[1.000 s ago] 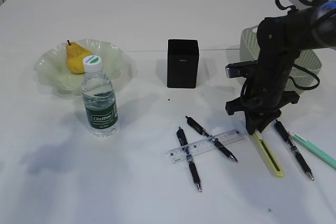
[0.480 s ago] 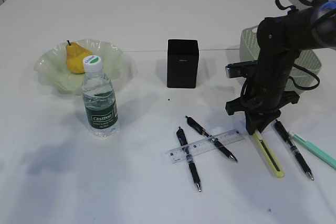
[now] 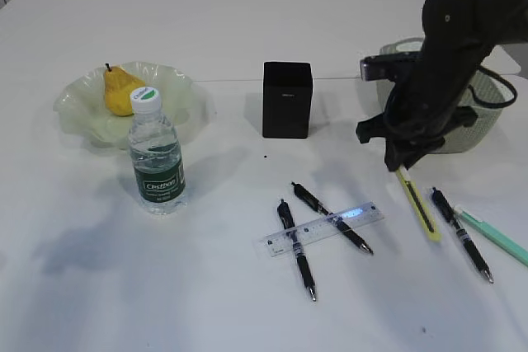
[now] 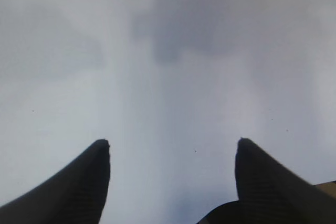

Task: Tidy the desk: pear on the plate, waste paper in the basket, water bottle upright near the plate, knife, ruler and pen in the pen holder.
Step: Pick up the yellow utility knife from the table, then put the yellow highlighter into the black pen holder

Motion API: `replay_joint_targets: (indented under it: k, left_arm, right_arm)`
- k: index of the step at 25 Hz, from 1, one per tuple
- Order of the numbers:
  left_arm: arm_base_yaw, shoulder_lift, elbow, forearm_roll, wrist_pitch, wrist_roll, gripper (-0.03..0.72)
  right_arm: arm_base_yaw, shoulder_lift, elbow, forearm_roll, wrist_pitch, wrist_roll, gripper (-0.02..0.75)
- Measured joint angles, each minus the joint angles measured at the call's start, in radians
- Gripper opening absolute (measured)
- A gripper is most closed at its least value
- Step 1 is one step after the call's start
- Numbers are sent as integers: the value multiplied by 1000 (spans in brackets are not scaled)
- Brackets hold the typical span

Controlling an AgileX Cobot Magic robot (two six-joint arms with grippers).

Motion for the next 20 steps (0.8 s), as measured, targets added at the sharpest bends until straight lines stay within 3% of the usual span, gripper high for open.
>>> replay_joint_targets:
  k: [7,20]
  left_arm:
    - [0,0,0,0,0,0,520]
    - [0,0,0,0,0,0,517]
  right_arm:
    - [5,-104,0,15,-83,-51,116]
    - [5,-117,0,319,-339,-348,116]
